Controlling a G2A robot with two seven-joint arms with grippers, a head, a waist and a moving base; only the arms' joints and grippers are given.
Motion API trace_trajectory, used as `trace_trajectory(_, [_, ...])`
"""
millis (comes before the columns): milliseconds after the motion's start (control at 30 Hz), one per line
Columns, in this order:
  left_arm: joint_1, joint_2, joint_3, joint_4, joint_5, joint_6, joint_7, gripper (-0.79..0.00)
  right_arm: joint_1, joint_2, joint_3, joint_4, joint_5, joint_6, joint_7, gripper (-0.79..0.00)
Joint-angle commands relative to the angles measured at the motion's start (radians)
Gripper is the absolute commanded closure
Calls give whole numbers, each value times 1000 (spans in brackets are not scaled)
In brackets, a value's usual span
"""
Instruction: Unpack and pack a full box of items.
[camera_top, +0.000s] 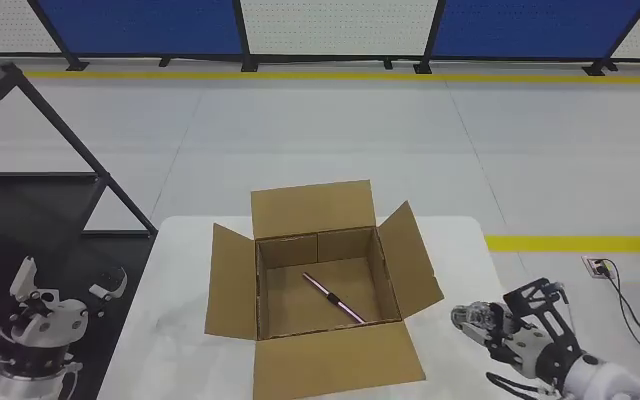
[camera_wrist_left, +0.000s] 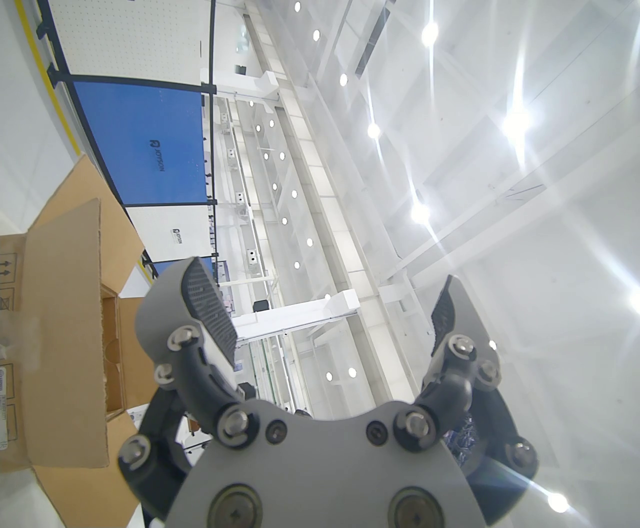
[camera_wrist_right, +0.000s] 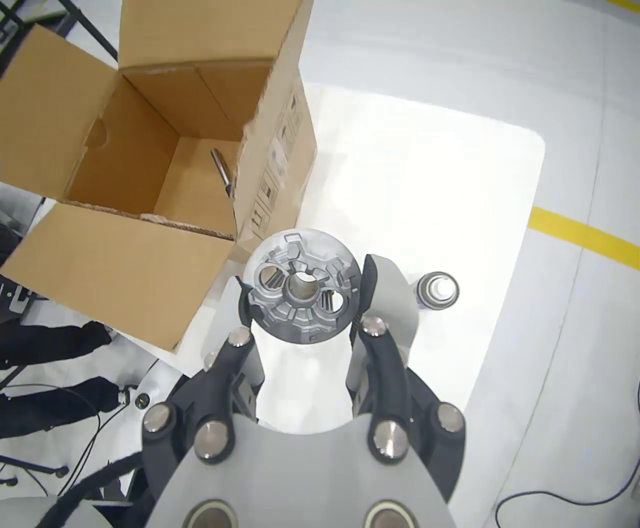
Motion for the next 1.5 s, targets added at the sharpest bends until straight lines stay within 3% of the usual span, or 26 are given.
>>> trace_trajectory(0, [0, 0, 0, 0, 0, 0, 0, -785, 13, 5, -37, 35, -39, 6, 12, 0])
trace_trajectory(300, [0, 0, 0, 0, 0, 0, 0, -785, 88, 22, -185, 189, -226, 50, 28, 0])
trace_trajectory(500, [0, 0, 0, 0, 0, 0, 0, -785, 111, 30, -216, 264, -268, 80, 2, 0])
trace_trajectory(800, [0, 0, 0, 0, 0, 0, 0, -785, 113, 30, -218, 264, -272, 84, 3, 0])
trace_trajectory(1467, [0, 0, 0, 0, 0, 0, 0, -785, 136, 45, -347, 418, -420, 120, -102, 0])
